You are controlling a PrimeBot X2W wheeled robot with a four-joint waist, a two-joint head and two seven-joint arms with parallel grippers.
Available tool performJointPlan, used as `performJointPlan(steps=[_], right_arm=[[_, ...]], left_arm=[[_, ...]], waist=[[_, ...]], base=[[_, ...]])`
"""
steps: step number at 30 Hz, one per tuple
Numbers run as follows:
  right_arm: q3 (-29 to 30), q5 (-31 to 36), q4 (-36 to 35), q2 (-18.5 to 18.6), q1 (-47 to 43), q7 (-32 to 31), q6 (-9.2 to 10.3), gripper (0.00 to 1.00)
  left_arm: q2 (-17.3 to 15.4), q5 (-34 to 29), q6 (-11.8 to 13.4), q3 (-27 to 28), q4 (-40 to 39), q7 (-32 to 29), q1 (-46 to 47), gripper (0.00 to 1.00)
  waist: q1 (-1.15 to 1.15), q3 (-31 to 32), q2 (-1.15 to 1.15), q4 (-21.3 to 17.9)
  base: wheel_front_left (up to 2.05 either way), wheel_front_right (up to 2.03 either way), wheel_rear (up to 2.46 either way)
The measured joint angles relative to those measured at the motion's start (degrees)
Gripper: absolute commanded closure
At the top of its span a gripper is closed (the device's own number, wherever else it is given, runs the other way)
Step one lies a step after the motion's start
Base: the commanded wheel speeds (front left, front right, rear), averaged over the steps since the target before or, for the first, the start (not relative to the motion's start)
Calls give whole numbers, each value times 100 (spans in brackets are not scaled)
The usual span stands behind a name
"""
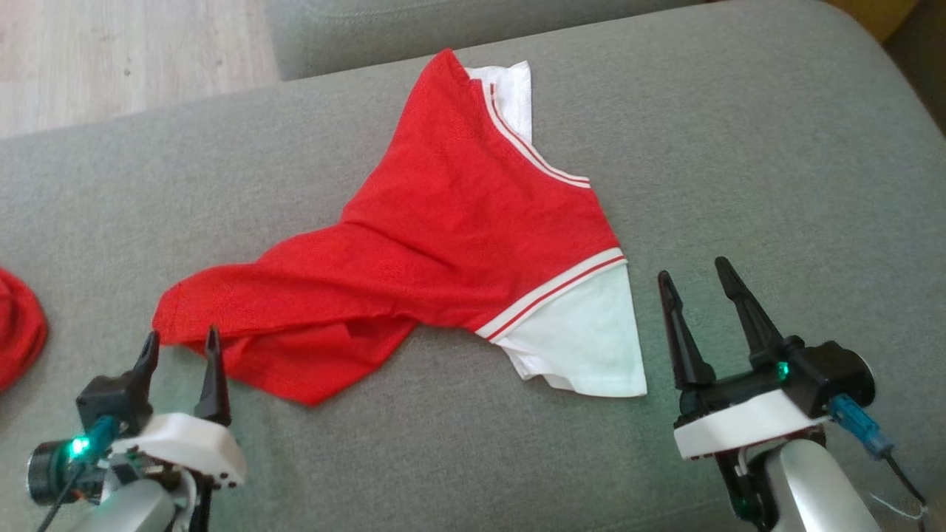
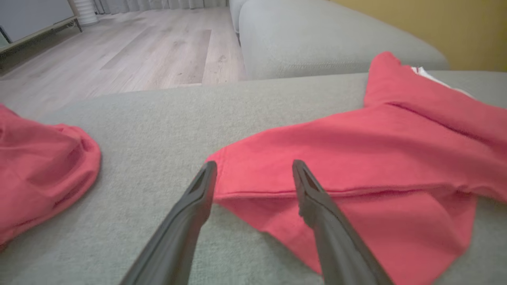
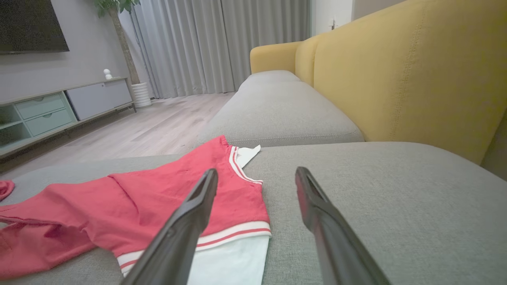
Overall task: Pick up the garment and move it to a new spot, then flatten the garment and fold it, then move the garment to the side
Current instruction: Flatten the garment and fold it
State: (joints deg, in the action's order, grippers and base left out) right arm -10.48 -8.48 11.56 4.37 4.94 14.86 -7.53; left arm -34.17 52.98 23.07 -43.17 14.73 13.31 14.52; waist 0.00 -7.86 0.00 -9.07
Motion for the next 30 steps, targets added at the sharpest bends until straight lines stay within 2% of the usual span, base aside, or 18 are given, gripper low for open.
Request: performJointPlan(steps=[10, 22, 30], right_arm=[[-46, -1, 1, 13, 12, 0, 0, 0], [-75, -10, -1, 16, 46, 0, 0, 0], [-73, -11, -1, 16, 59, 0, 0, 0]], left_arm=[[-221, -126, -191, -314, 501, -476, 61, 0], [-120, -265, -443, -339, 1290, -369, 590, 0], [-74, -412, -500, -379, 1494, -308, 876, 0]], waist=[[0, -135, 0, 87], [1, -331, 0, 8], [1, -399, 0, -43]], base=[[0, 0, 0], [0, 0, 0], [0, 0, 0]])
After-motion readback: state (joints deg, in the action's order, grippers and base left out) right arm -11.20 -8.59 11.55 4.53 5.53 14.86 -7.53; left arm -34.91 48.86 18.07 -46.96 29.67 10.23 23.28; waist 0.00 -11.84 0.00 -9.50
